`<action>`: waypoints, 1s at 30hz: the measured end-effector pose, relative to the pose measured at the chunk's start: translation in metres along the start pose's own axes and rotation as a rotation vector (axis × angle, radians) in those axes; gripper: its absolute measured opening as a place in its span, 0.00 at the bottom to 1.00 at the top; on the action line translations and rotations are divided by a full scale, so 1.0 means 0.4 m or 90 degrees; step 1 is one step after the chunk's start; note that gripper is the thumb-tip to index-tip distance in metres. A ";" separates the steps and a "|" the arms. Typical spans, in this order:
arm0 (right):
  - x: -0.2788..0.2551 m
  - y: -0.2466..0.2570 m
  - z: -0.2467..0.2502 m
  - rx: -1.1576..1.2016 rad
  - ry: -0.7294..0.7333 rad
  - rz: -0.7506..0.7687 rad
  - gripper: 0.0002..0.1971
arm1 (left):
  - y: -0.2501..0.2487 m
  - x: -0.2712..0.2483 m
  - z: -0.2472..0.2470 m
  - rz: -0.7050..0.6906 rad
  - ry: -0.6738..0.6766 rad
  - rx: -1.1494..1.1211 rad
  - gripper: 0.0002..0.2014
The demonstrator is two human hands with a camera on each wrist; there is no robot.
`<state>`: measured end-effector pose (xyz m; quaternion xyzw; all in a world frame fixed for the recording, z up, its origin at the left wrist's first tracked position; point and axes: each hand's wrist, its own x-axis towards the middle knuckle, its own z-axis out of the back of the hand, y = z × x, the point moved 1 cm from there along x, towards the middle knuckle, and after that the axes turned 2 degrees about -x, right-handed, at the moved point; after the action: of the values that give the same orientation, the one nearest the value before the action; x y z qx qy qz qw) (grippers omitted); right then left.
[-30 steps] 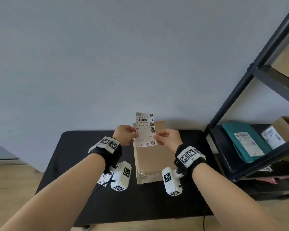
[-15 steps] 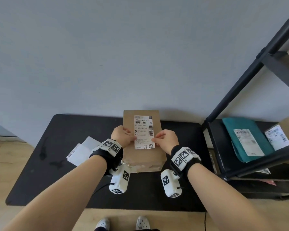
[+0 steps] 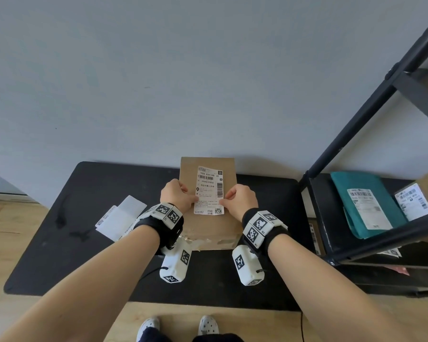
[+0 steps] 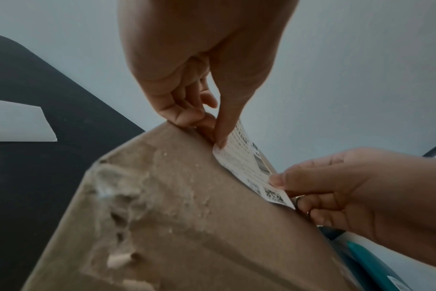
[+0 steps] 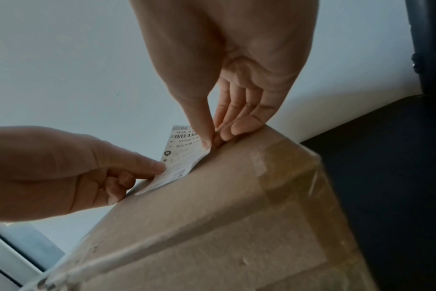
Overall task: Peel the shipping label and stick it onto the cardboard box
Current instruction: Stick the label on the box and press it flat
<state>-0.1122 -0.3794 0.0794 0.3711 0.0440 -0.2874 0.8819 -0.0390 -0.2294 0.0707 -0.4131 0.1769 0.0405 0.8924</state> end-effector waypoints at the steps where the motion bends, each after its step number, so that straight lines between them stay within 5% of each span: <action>1: 0.001 0.001 -0.001 -0.006 0.001 -0.001 0.07 | 0.000 0.000 -0.001 -0.002 -0.001 0.004 0.16; 12: 0.010 0.008 0.008 -0.111 0.018 0.031 0.08 | -0.001 0.000 0.002 -0.016 -0.007 0.035 0.19; 16: 0.001 -0.004 0.011 -0.161 -0.024 0.140 0.09 | 0.012 -0.010 0.010 -0.052 0.028 0.054 0.16; 23: -0.028 -0.036 -0.018 -0.339 0.211 0.294 0.30 | 0.044 -0.049 0.035 -0.098 0.053 0.141 0.38; 30: 0.026 -0.032 -0.001 -0.413 0.232 0.256 0.31 | 0.053 -0.061 0.029 -0.027 0.141 0.098 0.49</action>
<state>-0.1104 -0.3913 0.0681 0.1199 0.2142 -0.0103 0.9694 -0.0632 -0.2050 0.0709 -0.3490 0.2685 -0.0377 0.8971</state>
